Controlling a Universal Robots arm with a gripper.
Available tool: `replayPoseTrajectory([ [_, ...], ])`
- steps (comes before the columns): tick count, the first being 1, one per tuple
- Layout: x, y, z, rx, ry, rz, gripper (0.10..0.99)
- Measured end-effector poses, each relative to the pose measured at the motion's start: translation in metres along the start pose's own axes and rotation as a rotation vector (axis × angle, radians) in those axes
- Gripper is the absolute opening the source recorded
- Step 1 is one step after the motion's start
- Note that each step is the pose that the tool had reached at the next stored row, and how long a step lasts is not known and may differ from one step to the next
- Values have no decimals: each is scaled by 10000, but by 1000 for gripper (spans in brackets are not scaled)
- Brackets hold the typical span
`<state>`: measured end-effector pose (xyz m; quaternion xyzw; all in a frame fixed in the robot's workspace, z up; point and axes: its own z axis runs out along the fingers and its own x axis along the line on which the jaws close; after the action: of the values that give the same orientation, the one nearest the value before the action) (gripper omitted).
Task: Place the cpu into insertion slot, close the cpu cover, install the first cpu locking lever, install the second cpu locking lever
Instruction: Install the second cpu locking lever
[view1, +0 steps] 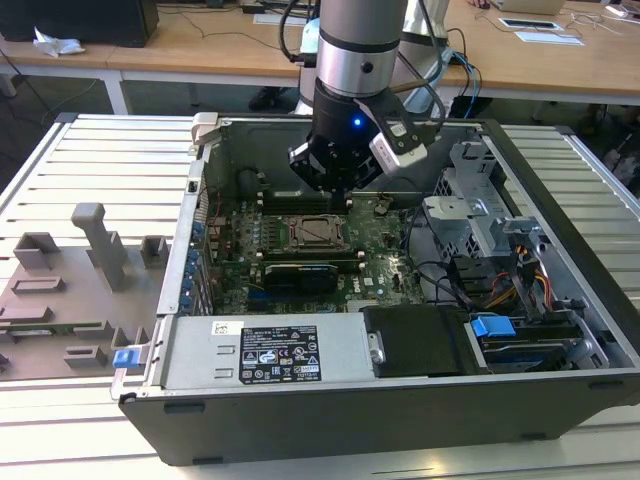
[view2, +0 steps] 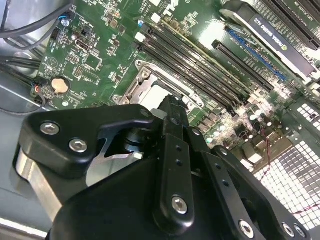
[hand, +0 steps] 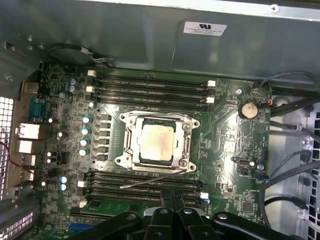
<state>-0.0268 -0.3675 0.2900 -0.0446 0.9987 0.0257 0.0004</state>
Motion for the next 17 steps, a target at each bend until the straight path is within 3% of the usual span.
replayPoseTrajectory([
  [17, 1, -16, 115, 0, 0, 0, 106],
])
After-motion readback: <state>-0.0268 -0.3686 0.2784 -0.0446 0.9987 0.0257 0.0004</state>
